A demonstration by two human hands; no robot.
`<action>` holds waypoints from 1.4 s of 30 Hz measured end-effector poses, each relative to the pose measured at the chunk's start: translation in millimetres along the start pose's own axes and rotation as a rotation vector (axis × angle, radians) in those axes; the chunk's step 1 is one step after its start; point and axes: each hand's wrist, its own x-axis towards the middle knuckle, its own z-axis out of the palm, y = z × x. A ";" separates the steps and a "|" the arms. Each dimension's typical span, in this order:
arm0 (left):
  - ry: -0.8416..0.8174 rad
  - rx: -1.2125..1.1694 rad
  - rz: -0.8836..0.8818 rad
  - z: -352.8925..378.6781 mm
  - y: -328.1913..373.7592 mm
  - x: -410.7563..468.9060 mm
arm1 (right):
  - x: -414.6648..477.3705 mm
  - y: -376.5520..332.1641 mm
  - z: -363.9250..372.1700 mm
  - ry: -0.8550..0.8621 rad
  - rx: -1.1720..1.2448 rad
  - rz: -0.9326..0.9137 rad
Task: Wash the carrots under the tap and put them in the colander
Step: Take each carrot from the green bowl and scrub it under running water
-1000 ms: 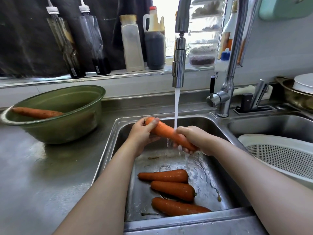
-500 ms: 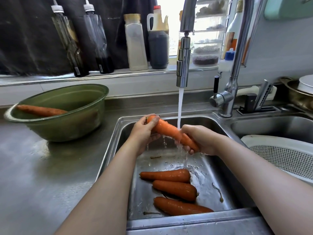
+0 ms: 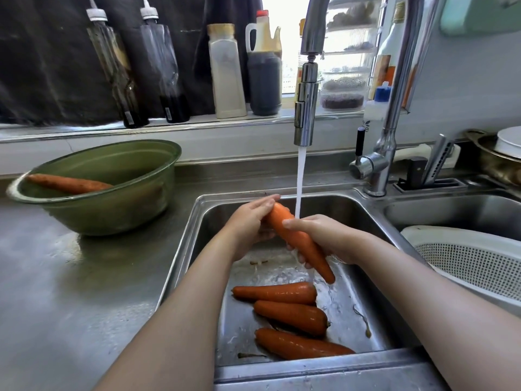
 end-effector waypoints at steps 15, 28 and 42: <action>0.155 0.060 0.050 17.7 5.4 -5.1 | 2.2 -3.9 0.0 -0.014 0.091 0.029; 0.201 -0.135 0.001 60.4 10.5 -6.1 | -3.9 -4.8 -2.1 -0.170 -0.064 0.169; -0.142 -0.419 -0.115 48.4 23.7 -1.5 | -1.4 -0.1 -22.3 -0.509 0.225 0.199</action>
